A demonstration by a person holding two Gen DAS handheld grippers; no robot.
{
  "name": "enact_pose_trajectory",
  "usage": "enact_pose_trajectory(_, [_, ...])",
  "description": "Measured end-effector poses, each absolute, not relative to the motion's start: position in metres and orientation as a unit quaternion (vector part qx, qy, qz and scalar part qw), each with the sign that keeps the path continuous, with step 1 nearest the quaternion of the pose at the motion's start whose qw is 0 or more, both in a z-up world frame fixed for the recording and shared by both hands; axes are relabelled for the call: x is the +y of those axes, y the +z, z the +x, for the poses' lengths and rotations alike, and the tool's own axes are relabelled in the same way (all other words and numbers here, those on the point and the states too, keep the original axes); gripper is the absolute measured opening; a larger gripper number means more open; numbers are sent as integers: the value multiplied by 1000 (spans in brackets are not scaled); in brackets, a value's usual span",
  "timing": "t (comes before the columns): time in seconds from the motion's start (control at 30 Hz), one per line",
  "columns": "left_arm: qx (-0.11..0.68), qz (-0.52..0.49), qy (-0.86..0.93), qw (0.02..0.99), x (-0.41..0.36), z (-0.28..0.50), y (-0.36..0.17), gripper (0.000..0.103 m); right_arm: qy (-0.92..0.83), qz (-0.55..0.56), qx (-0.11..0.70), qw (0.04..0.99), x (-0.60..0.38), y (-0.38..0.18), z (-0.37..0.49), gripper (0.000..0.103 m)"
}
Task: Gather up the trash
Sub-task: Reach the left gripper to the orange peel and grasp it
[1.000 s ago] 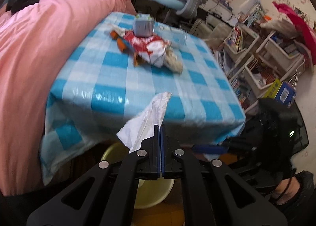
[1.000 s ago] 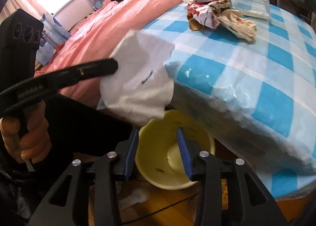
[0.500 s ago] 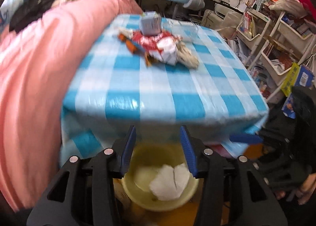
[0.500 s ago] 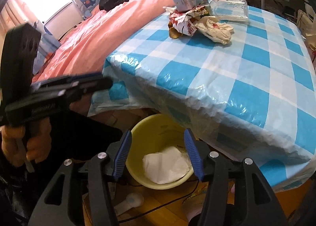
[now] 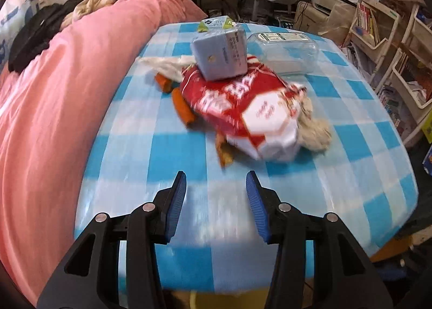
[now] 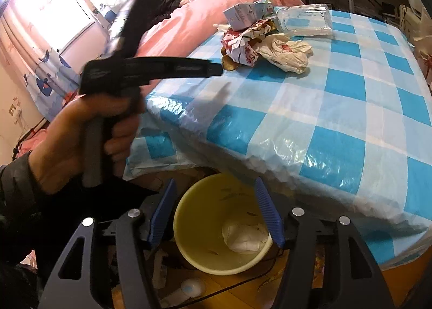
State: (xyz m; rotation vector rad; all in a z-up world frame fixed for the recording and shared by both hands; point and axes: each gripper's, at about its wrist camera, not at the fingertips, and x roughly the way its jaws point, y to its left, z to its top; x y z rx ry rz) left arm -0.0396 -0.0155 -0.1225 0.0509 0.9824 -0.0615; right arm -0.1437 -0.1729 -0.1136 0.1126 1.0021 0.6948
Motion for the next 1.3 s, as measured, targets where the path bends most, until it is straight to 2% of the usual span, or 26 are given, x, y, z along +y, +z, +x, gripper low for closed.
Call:
enact_pose_trajectory(0.07, [466, 25, -16, 884, -15, -27, -125, 42, 329, 55, 469, 818, -173, -113, -142, 60])
enact_pose_trajectory(0.13, [468, 16, -12, 883, -13, -16, -129, 28, 333, 56, 466, 818, -173, -110, -141, 60])
enact_pose_trajectory(0.17, [472, 6, -15, 882, -12, -11, -131, 14, 334, 57, 464, 819, -173, -109, -140, 60])
enact_pose_trajectory(0.2, [473, 1, -20, 881, -12, -8, -132, 7, 335, 58, 462, 819, -173, -108, -139, 61])
enact_pose_trajectory(0.5, [419, 23, -37, 907, -14, -21, -83, 4, 337, 71, 455, 821, -179, -106, -136, 61])
enact_pose_trajectory(0.83, [509, 49, -48, 858, 27, -69, -101, 4, 338, 81, 452, 821, -180, -106, -139, 61])
enact_pose_trajectory(0.87, [513, 47, -46, 856, 32, -73, -103, 6, 338, 82, 453, 821, -180, -107, -139, 61])
enact_pose_trajectory(0.93, [511, 36, -50, 857, 37, -76, -103, 20, 336, 85, 455, 820, -181, -109, -139, 61])
enact_pose_trajectory(0.97, [507, 32, -52, 860, 38, -76, -102, 35, 335, 86, 455, 820, -181, -110, -138, 61])
enact_pose_trajectory(1.0, [502, 32, -54, 862, 37, -77, -100, 42, 333, 88, 456, 820, -182, -110, -137, 61])
enact_pose_trajectory(1.17, [490, 63, -68, 866, 20, -72, -98, 57, 324, 88, 458, 823, -183, -112, -137, 61])
enact_pose_trajectory(1.3, [501, 100, -48, 858, 12, -52, -110, 58, 314, 71, 448, 834, -180, -108, -136, 61])
